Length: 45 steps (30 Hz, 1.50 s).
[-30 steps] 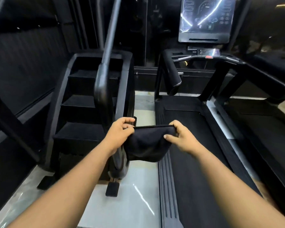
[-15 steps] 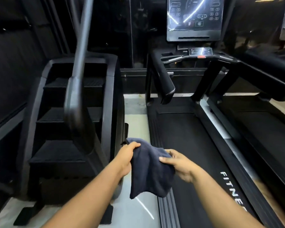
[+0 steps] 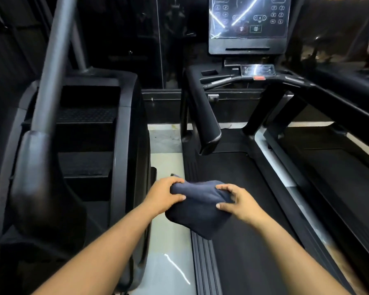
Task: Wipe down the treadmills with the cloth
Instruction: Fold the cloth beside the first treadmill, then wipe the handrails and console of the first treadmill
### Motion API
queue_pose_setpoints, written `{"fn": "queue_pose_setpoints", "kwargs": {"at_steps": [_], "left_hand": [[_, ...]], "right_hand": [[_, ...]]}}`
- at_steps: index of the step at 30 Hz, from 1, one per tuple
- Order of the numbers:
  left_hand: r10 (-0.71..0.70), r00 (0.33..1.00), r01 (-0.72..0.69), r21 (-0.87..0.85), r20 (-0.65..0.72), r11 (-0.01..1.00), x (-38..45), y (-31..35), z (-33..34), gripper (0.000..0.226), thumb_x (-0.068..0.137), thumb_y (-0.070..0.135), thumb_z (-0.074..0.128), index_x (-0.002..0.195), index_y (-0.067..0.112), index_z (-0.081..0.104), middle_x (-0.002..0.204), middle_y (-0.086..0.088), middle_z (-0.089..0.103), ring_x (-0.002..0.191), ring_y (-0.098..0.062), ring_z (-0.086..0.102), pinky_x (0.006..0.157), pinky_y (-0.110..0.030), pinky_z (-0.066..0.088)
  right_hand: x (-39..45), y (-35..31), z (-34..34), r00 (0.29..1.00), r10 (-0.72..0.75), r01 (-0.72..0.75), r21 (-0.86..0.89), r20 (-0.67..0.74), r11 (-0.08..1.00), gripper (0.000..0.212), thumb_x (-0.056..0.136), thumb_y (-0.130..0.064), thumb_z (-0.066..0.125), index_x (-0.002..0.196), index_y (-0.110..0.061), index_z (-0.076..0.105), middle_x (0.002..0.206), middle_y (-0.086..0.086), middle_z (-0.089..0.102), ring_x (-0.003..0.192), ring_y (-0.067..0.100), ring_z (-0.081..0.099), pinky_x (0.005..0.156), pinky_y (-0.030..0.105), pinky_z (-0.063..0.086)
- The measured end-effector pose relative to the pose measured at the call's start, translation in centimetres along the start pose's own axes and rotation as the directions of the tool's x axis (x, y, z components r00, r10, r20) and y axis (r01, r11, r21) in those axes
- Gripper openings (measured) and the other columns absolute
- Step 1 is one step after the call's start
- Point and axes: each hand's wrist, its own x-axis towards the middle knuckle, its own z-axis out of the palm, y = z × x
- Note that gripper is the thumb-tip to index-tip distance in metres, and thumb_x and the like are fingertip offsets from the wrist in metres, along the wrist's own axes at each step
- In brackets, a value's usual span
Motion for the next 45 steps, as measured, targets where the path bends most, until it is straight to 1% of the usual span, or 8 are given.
{"fn": "queue_pose_setpoints", "kwargs": {"at_steps": [4,8,14,18,22,31,39,45], "left_hand": [[0.139,0.987,-0.108,0.313,-0.078,0.944,5.9,0.7,-1.8,0.019,0.09,0.051,0.069,0.102,0.037,0.074,0.114,0.013,0.051,0.122,-0.013,0.041,0.095,-0.036,0.038],[0.188,0.982,-0.185,0.129,-0.011,0.974,13.0,2.0,-2.9,0.022,0.092,0.058,0.056,0.086,0.038,0.062,0.1,0.019,0.061,0.104,-0.014,0.058,0.094,-0.043,0.048],[0.209,0.974,-0.215,-0.057,-0.088,0.975,25.2,4.1,-2.4,0.012,0.094,0.042,0.061,0.106,0.039,0.062,0.106,0.014,0.069,0.105,-0.016,0.063,0.1,-0.044,0.045],[0.272,0.96,-0.272,0.002,-0.07,0.962,32.6,1.2,-1.3,0.022,0.094,0.034,0.065,0.116,0.035,0.064,0.129,0.011,0.058,0.125,-0.018,0.053,0.103,-0.048,0.044],[0.349,0.937,-0.348,0.026,-0.005,0.937,38.6,-1.3,-0.9,0.045,0.1,0.035,0.056,0.144,0.029,0.05,0.157,0.003,0.041,0.144,-0.022,0.04,0.112,-0.05,0.038],[0.474,0.863,-0.494,0.099,0.172,0.864,43.1,-0.9,-1.5,0.057,0.106,0.04,0.046,0.16,0.035,0.025,0.169,0.006,0.017,0.156,-0.015,0.013,0.123,-0.056,0.013],[0.512,0.815,-0.558,0.131,0.273,0.819,45.3,-2.1,-2.7,0.061,0.105,0.046,0.047,0.158,0.045,0.018,0.169,0.015,0.01,0.157,-0.013,0.008,0.122,-0.059,0.0],[0.516,0.813,-0.574,0.217,0.27,0.79,46.7,-1.7,-3.3,0.057,0.109,0.025,0.042,0.159,0.04,0.02,0.169,0.013,0.011,0.156,-0.013,0.012,0.125,-0.057,0.006]], "right_hand": [[3.8,-2.2,-3.2,0.975,0.014,-0.043,-0.125,-0.222,0.991,0.015,0.083,-0.03,0.084,0.094,-0.032,0.074,0.09,-0.012,0.075,0.081,0.004,0.068,0.077,0.033,0.057],[7.3,-6.1,-6.6,0.904,0.043,-0.153,-0.228,-0.426,0.962,0.019,0.084,-0.038,0.079,0.094,-0.025,0.07,0.075,-0.006,0.066,0.072,0.017,0.06,0.066,0.033,0.045],[16.6,-12.2,-6.4,0.651,-0.216,-0.17,-0.417,-0.728,0.893,0.056,0.094,-0.027,0.063,0.147,-0.022,0.047,0.141,0.011,0.055,0.131,0.035,0.05,0.103,0.057,0.043],[20.9,-10.8,0.4,0.907,0.004,-0.331,-0.71,-0.42,0.621,0.086,0.094,-0.071,0.043,0.163,-0.03,0.01,0.171,0.009,0.002,0.156,0.04,0.002,0.108,0.073,0.031],[23.7,-9.8,1.5,0.9,0.036,-0.38,-0.744,-0.434,0.549,0.088,0.098,-0.062,0.048,0.164,-0.02,0.007,0.171,0.015,-0.001,0.153,0.048,0.008,0.089,0.056,0.057],[29.7,-10.6,0.3,0.988,0.009,-0.15,-0.964,-0.151,0.219,0.091,0.098,-0.067,0.033,0.164,-0.011,0.004,0.171,0.015,0.0,0.154,0.049,0.0,0.114,0.073,0.018],[29.7,-10.5,-0.3,0.997,0.075,-0.04,-0.97,-0.023,0.24,0.067,0.097,-0.062,0.037,0.159,-0.04,0.024,0.172,-0.006,-0.012,0.155,0.033,-0.021,0.098,0.09,0.004],[32.2,-10.7,4.2,0.974,0.163,0.19,-0.964,0.16,-0.188,0.066,0.106,-0.048,0.027,0.164,-0.018,0.016,0.171,0.014,-0.009,0.154,0.043,-0.019,0.098,0.09,-0.006]]}}
